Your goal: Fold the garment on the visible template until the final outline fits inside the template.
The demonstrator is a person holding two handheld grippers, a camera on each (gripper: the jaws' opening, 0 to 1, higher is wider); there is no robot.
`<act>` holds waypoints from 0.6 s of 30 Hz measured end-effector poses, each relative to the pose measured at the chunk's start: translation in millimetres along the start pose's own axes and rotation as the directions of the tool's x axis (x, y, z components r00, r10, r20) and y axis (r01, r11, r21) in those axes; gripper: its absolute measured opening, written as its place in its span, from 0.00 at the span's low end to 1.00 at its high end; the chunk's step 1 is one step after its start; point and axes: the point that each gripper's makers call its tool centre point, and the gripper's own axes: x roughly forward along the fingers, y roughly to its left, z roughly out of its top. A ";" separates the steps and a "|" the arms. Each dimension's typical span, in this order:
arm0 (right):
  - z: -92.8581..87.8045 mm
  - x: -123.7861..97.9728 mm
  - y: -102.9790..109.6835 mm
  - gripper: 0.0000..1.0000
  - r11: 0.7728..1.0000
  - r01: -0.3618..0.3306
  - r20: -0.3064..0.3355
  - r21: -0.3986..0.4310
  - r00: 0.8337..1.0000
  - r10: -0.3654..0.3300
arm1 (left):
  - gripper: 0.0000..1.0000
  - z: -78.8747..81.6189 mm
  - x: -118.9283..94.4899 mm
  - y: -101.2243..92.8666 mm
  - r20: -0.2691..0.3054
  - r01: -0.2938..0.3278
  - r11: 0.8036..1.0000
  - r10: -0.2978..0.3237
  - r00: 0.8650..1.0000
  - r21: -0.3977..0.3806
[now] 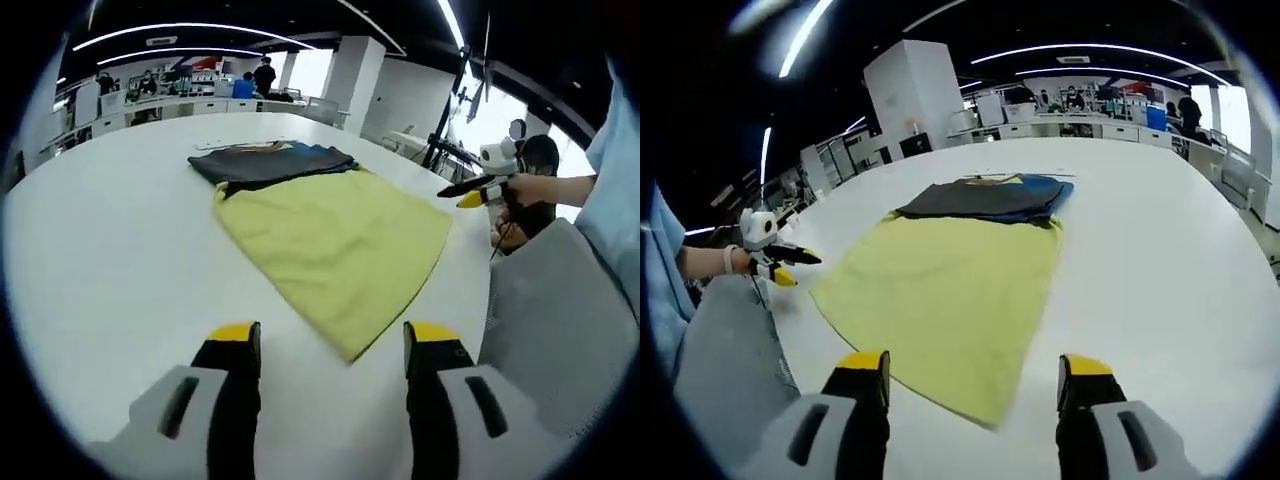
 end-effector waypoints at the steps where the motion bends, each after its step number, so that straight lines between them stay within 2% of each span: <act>1: -1.5 -0.7 -1.1 0.57 1.000 0.006 0.002 0.000 1.000 -0.006 | 0.52 -2.0 0.0 -0.7 -0.005 0.002 1.000 -0.003 1.000 -0.007; 4: -6.5 -2.7 0.3 0.56 0.999 0.010 0.005 0.040 1.000 -0.010 | 0.45 -6.3 -0.4 -2.2 -0.004 0.001 1.000 -0.001 1.000 -0.031; 14: -22.5 -3.2 -0.9 0.51 0.997 0.022 -0.025 0.070 0.999 -0.020 | 0.38 -13.6 0.9 -6.7 -0.007 0.011 0.997 -0.012 1.000 -0.079; 18: -26.1 -3.6 -0.2 0.45 0.996 0.019 -0.032 0.083 0.999 -0.017 | 0.34 -13.0 1.4 -6.6 -0.015 0.013 0.995 -0.014 1.000 -0.100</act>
